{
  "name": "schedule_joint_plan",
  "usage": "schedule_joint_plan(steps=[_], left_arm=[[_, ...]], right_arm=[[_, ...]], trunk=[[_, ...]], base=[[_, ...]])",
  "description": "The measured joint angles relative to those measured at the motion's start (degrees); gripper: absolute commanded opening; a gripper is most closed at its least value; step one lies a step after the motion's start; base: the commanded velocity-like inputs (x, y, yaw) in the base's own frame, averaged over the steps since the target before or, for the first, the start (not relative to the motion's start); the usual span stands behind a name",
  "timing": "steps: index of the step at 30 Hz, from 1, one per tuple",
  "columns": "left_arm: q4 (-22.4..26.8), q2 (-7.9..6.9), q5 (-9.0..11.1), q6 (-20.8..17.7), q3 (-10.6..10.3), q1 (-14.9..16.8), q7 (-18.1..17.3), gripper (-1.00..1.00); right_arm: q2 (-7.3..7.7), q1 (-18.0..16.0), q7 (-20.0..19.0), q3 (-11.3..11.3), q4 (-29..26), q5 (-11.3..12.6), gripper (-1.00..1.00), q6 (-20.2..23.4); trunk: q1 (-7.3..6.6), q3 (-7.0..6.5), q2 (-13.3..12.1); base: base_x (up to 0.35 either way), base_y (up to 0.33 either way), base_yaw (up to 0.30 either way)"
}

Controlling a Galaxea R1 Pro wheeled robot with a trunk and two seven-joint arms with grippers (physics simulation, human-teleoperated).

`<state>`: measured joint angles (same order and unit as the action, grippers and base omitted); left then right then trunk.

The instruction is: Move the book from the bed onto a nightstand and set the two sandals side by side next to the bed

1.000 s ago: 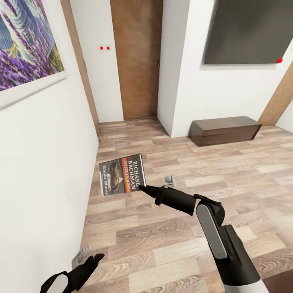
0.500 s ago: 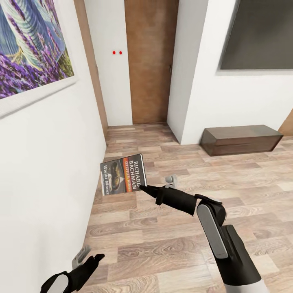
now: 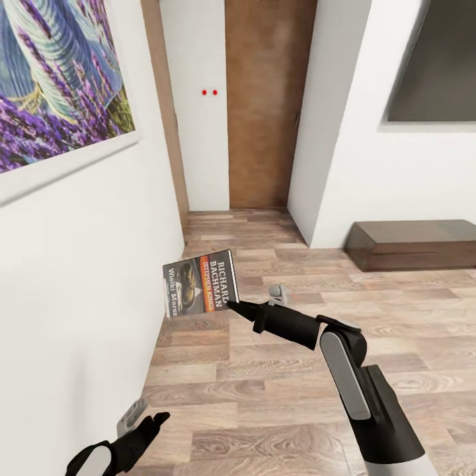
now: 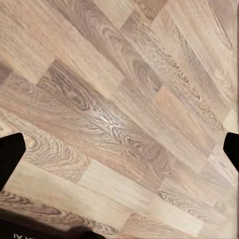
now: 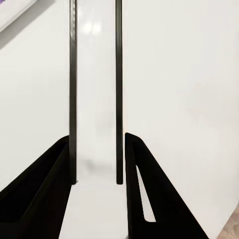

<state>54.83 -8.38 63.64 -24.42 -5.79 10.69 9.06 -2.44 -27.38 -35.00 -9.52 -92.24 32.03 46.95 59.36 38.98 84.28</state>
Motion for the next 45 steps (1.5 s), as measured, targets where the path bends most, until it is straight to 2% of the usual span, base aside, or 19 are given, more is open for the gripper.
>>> schedule_joint_plan(steps=[8, 13, 21, 24, 38, 45], left_arm=[[0.0, -0.02, 0.0, 0.0, 0.0, 0.0, 0.0, 1.0], [0.0, 0.0, 0.0, 0.1, 0.0, 0.0, 0.0, 1.0], [0.1, 0.01, 0.0, 0.1, -0.1, 0.0, 0.0, 1.0], [0.1, 0.01, 0.0, 0.1, -0.1, 0.0, 0.0, 1.0], [0.1, 0.03, 0.0, 0.1, -0.1, 0.0, 0.1, 1.0], [0.1, 0.07, 0.0, 0.2, -0.1, 0.0, 0.1, 1.0]], right_arm=[[-0.02, 0.0, 0.0, 0.1, 0.0, 0.0, -1.0, 0.0], [-0.25, 0.1, 0.2, 0.5, 0.0, 0.0, -1.0, 0.0], [-0.46, 0.1, 0.5, 1.4, 0.0, 0.3, -1.0, 0.3], [-0.5, 0.1, 0.6, 2.7, 0.0, 0.4, -1.0, 0.6], [-0.43, 0.0, 0.6, 3.6, 0.0, 0.5, -1.0, 0.9], [-0.47, 0.1, 0.6, 5.5, 0.0, 0.6, -1.0, 0.9]], trunk=[[0.0, -0.59, 0.0], [0.0, -0.7, 0.0], [0.0, -0.82, 0.0], [0.0, -0.95, 0.0], [0.0, -1.6, 0.0], [0.0, -1.94, 0.0]], base=[[0.329, -0.004, 0.153], [0.33, 0.0, -0.037], [0.329, -0.071, -0.243], [0.33, -0.091, -0.26], [0.329, -0.096, -0.262], [0.329, -0.099, -0.262]])
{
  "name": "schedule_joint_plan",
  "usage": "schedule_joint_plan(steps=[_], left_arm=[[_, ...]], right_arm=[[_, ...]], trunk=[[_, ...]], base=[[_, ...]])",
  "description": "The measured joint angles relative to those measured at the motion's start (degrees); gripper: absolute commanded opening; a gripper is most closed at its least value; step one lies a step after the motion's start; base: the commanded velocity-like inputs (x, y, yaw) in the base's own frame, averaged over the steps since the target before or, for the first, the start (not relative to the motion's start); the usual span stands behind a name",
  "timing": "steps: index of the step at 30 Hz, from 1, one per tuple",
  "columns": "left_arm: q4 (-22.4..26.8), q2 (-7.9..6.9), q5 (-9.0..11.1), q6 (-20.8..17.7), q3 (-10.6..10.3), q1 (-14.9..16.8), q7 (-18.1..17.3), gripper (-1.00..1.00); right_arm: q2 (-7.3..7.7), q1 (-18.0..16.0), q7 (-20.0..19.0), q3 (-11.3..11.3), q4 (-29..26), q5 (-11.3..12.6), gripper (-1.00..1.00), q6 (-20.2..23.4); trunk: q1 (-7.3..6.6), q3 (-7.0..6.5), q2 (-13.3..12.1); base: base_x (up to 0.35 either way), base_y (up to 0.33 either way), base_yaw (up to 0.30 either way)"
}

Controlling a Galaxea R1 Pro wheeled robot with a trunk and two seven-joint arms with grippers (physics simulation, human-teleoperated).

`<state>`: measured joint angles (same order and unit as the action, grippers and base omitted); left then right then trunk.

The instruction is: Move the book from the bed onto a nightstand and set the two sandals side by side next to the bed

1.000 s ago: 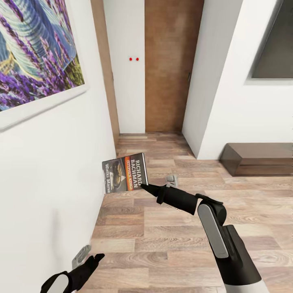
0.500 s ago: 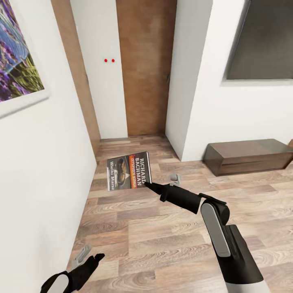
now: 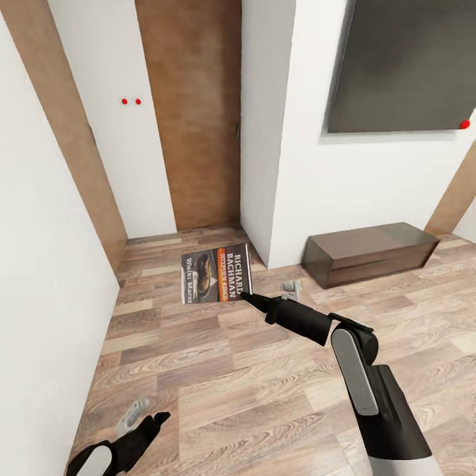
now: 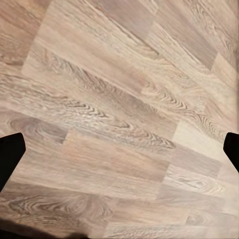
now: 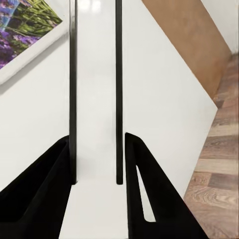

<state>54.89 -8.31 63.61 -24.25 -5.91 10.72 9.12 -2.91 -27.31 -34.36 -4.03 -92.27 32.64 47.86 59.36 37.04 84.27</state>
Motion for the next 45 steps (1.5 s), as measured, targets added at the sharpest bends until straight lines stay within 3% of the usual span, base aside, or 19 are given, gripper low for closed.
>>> schedule_joint_plan(steps=[15, 27, 30, 32, 33, 34, 38, 42, 45], left_arm=[[0.0, 0.03, -0.1, 0.0, 0.0, 0.0, 0.0, 1.0], [0.1, 0.03, -0.1, 0.0, -0.1, 0.0, 0.0, 1.0], [0.1, 0.01, -0.2, 0.0, -0.1, 0.1, 0.0, 1.0], [0.1, 0.02, -0.2, 0.0, -0.1, 0.2, 0.0, 1.0], [0.1, 0.11, -0.2, 0.0, -0.1, 0.3, 0.0, 1.0], [0.1, 0.22, -0.2, 0.0, -0.1, 0.3, 0.0, 1.0], [0.1, 0.99, -0.8, -0.1, -0.2, 0.4, 0.0, 1.0], [0.2, 1.74, -2.9, -0.1, -0.2, 0.4, 0.0, 1.0], [0.2, 2.63, -4.6, -0.1, -0.2, 0.4, 0.0, 1.0]], right_arm=[[0.04, -0.1, 0.0, 1.5, 0.0, 0.2, -1.0, 0.9], [0.13, -0.4, 0.1, 4.7, 0.0, 1.4, -1.0, 3.4], [0.57, -0.7, 0.2, 5.7, 0.0, 2.4, -1.0, 6.1], [0.97, -0.8, 0.3, 7.9, 0.0, 3.1, -1.0, 8.9], [2.2, -1.3, 0.4, 11.3, 0.6, 4.7, -1.0, 11.8], [2.73, -1.5, 0.4, 15.2, 0.9, 3.3, -1.0, 11.4], [8.07, -1.7, 0.2, 17.4, 1.7, 4.5, -1.0, 11.6], [13.54, -1.7, 0.1, 19.8, 3.5, 5.4, -1.0, 11.6], [16.19, -1.7, 0.0, 20.8, 5.4, 7.6, -1.0, 11.7]], trunk=[[0.0, -0.71, 0.0], [0.0, -1.27, 0.0], [0.0, -1.41, 0.0], [0.0, -1.5, 0.0], [0.0, -1.55, 0.0], [0.0, -1.6, 0.0], [0.0, -1.79, 0.0], [0.0, -1.98, 0.0], [0.0, -2.11, 0.0]], base=[[0.329, -0.125, -0.26], [0.329, -0.146, -0.258], [0.329, -0.152, -0.257], [0.329, -0.153, -0.256], [0.329, -0.153, -0.256], [0.329, -0.149, -0.256], [0.329, -0.129, -0.256], [0.33, -0.07, -0.256], [0.33, -0.032, -0.256]])
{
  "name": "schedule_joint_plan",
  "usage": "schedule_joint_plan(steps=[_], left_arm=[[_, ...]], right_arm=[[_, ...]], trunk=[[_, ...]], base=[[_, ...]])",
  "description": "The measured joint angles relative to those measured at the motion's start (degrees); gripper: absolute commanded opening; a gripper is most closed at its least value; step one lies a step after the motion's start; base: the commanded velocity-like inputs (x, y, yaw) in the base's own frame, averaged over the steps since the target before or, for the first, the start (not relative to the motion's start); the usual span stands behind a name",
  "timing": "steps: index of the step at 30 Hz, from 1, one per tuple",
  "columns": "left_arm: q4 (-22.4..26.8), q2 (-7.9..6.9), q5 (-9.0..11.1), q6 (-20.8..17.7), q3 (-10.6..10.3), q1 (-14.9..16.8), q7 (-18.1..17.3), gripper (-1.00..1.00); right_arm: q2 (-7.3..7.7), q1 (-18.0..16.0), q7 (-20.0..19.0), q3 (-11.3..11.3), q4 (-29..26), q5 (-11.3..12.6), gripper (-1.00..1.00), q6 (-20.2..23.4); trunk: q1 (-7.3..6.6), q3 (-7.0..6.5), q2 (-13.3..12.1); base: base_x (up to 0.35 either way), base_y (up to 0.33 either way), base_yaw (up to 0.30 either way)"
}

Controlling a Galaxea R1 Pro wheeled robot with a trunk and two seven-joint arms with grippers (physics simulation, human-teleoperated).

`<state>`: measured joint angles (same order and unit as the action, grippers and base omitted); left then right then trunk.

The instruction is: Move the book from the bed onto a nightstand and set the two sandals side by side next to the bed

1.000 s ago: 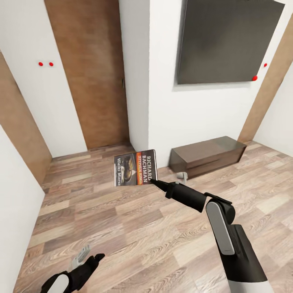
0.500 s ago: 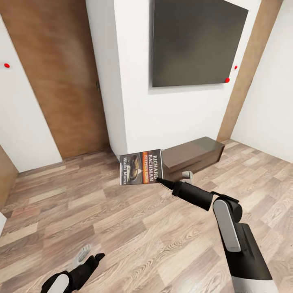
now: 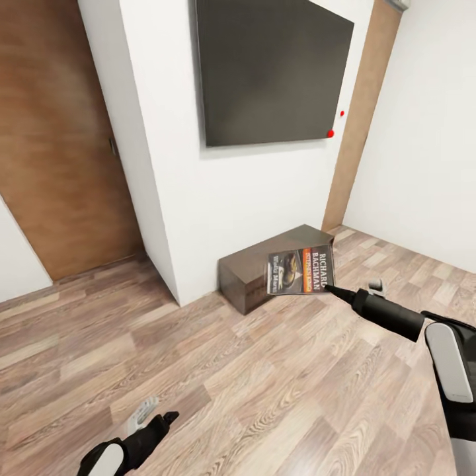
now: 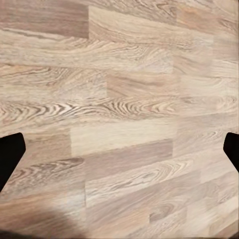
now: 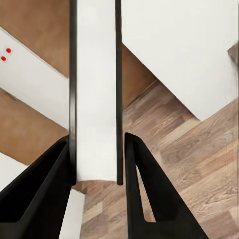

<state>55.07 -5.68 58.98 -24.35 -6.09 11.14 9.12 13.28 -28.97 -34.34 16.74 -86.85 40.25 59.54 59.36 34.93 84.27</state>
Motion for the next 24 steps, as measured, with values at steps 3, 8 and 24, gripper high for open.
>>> schedule_joint_plan(steps=[3, 8, 24], left_arm=[[0.0, 0.67, -1.7, 0.0, 0.0, 0.0, 0.0, 1.0], [0.0, 0.96, -2.6, -0.1, 0.0, 0.0, -0.1, 1.0], [-0.1, 1.33, -3.1, -0.4, -0.1, 0.0, 0.0, 1.0]], right_arm=[[1.76, 0.0, 0.0, 0.5, 1.6, 2.7, -1.0, 0.0], [4.55, 0.3, -0.1, 0.7, 2.4, 4.0, -1.0, 0.0], [9.89, 2.7, -3.0, 0.9, 1.6, 7.7, -1.0, 0.1]], trunk=[[0.0, -0.12, 0.0], [0.0, -0.29, 0.0], [0.0, -0.67, 0.0]], base=[[0.33, -0.014, -0.256], [0.329, -0.005, -0.256], [0.329, -0.056, -0.258]])
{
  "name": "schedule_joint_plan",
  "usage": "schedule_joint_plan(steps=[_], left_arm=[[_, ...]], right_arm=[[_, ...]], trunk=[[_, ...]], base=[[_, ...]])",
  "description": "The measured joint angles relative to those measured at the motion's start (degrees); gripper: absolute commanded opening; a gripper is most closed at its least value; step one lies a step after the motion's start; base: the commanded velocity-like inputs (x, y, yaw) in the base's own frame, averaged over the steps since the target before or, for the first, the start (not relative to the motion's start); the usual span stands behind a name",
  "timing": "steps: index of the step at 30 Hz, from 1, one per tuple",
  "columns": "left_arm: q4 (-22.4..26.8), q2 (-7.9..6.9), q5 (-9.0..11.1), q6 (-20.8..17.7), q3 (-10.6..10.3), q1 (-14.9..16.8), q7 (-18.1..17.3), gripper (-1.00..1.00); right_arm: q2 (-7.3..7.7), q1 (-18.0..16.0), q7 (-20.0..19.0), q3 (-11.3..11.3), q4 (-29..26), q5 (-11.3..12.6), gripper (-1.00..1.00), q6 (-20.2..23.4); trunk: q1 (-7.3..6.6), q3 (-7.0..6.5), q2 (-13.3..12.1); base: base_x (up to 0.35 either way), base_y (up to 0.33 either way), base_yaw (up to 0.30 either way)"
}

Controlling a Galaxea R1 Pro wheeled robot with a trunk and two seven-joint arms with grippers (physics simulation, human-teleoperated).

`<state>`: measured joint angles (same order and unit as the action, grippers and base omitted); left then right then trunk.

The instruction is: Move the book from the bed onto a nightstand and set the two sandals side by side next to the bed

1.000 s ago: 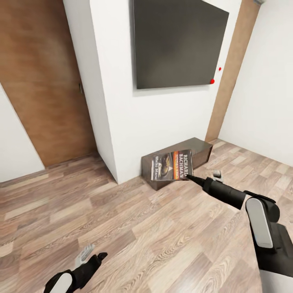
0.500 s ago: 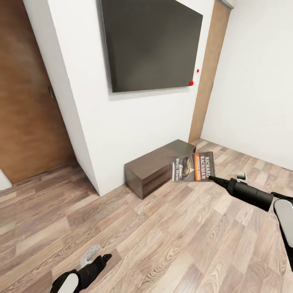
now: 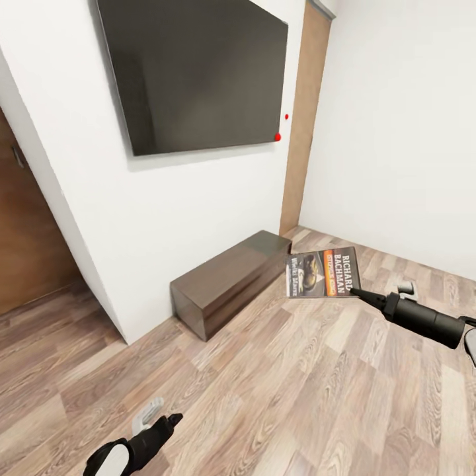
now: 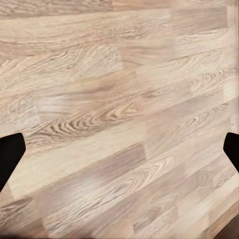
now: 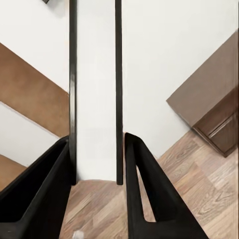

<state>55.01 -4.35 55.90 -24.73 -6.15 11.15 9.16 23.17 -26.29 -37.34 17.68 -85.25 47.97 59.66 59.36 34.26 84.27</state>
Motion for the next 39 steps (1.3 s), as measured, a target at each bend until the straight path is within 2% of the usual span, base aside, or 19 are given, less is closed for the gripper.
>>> schedule_joint_plan(steps=[12, 39], left_arm=[[0.0, 0.1, -0.1, 0.0, 0.0, 0.0, 0.0, 1.0], [0.9, 0.1, -0.3, 0.2, 0.0, -0.1, -0.2, 1.0]], right_arm=[[-0.17, 1.0, -0.3, 0.0, -1.4, 0.0, -1.0, 0.0], [-0.47, 0.8, 0.1, -0.2, 0.8, -0.4, -1.0, -0.1]], trunk=[[0.0, -0.03, 0.0], [0.0, -0.03, 0.0]], base=[[0.329, -0.13, -0.26], [0.329, -0.134, -0.26]])
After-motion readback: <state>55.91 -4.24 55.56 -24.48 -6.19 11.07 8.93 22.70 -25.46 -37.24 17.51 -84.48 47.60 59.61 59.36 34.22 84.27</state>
